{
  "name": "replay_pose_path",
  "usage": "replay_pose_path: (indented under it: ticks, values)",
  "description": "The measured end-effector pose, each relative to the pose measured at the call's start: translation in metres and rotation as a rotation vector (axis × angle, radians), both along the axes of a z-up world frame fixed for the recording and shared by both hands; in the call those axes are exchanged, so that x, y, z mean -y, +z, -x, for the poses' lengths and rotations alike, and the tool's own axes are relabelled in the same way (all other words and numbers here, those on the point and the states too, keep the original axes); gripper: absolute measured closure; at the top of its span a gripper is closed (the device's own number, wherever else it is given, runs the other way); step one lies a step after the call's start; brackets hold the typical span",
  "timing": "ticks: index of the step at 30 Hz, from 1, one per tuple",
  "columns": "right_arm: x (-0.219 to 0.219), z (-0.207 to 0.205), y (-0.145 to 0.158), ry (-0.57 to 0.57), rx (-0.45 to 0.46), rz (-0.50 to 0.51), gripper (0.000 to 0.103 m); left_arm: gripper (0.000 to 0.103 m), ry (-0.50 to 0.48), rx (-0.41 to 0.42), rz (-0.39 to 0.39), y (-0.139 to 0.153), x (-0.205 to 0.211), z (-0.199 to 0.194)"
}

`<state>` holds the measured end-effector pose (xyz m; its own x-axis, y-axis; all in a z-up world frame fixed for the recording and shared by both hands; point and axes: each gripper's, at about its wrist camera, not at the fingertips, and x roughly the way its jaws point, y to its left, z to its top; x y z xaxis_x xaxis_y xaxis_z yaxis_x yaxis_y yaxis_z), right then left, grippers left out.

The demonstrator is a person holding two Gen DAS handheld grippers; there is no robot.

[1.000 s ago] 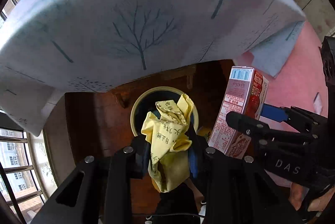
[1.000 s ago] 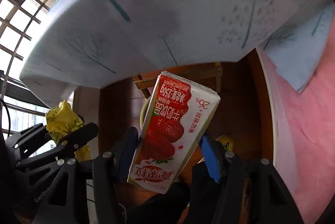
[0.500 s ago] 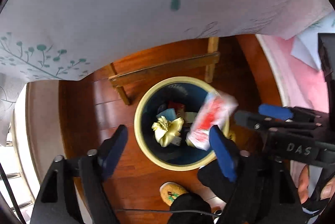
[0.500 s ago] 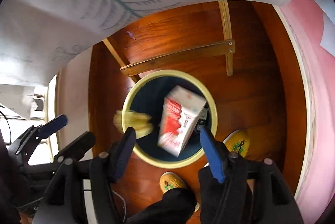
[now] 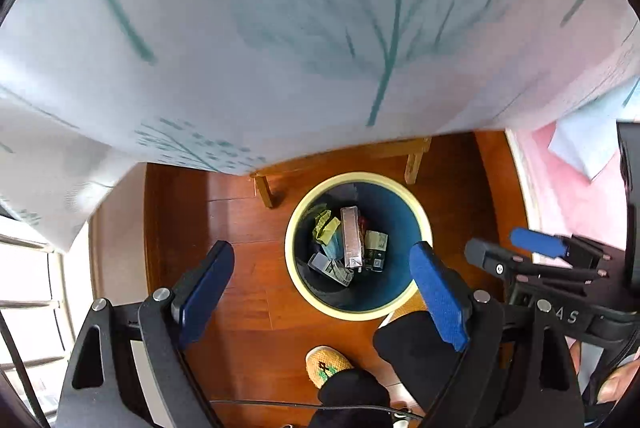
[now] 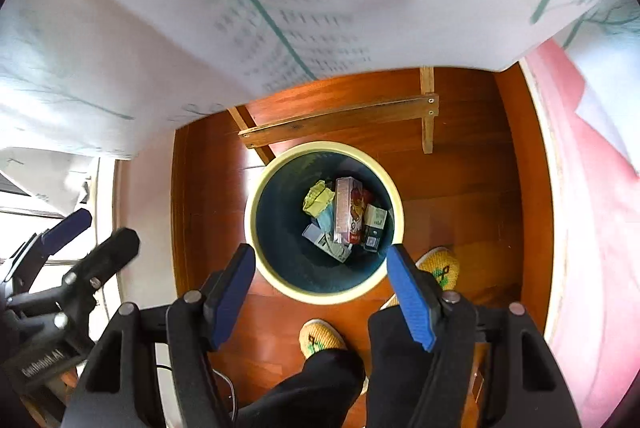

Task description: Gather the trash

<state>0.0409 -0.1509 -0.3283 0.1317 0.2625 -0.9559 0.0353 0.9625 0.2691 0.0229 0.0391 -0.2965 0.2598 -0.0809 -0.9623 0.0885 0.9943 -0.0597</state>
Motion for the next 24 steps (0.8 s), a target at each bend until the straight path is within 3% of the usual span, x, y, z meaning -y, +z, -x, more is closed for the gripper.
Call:
replay_pose_path:
  ticks: [6, 14, 24]
  values:
    - [-0.002, 0.014, 0.067, 0.002, 0.047, 0.003, 0.035, 0.015, 0.035, 0.047, 0.054, 0.075, -0.015, 0.006]
    - [0.002, 0.03, 0.175, 0.019, 0.213, 0.018, 0.035, 0.015, 0.021, 0.156, 0.091, 0.176, -0.031, 0.018]
    - [0.001, 0.046, 0.276, 0.029, 0.413, 0.073, 0.035, 0.015, 0.024, 0.263, 0.165, 0.264, -0.05, 0.018]
